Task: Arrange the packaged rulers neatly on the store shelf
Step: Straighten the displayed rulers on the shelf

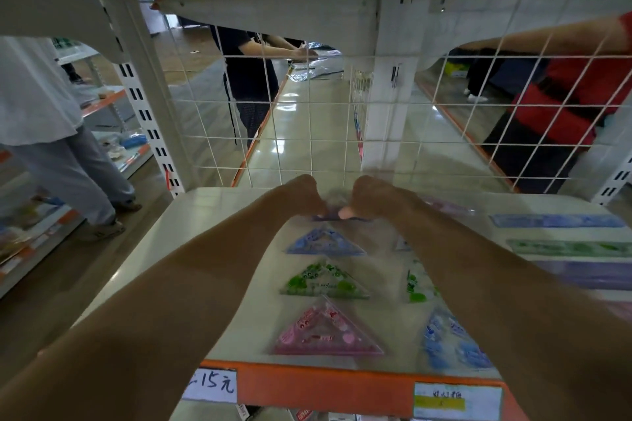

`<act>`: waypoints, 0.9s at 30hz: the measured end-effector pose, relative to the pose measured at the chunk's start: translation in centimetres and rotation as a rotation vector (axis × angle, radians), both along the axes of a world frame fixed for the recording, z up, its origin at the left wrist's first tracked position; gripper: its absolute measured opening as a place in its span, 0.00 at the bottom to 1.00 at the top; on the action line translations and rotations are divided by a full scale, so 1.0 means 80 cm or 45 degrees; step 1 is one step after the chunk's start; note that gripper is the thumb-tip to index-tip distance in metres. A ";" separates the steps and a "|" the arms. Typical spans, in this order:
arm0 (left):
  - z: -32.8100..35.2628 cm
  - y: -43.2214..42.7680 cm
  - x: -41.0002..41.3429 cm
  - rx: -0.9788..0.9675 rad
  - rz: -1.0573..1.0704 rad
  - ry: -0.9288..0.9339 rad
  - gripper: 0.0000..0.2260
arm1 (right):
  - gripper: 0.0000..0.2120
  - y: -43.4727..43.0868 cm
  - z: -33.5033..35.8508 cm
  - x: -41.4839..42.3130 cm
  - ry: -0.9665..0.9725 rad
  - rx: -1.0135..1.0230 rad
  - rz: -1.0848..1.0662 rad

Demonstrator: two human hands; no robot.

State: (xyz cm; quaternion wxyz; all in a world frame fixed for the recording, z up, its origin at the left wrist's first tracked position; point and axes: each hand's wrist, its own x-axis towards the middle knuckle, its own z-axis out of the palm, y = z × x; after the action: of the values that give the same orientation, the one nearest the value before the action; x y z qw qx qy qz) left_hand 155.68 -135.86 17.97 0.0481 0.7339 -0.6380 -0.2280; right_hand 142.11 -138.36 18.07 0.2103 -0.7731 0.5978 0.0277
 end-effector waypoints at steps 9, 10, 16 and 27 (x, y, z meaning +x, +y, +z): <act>-0.001 -0.013 0.001 0.104 0.048 0.065 0.14 | 0.26 -0.006 0.005 -0.003 0.012 0.054 0.002; -0.002 -0.014 0.002 0.104 0.051 0.073 0.14 | 0.26 -0.007 0.005 -0.002 0.017 0.047 0.006; -0.004 -0.021 0.005 0.067 0.092 0.215 0.15 | 0.29 -0.013 0.003 -0.004 -0.017 0.039 -0.034; -0.005 -0.028 -0.007 0.098 0.056 0.138 0.12 | 0.24 -0.019 -0.006 0.003 0.086 -0.051 0.018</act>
State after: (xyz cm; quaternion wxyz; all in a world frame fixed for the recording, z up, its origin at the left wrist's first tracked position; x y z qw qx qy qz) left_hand 155.10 -138.08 17.59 0.0595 0.7356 -0.6090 -0.2907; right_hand 142.34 -139.91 17.62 0.1742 -0.7801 0.5994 0.0435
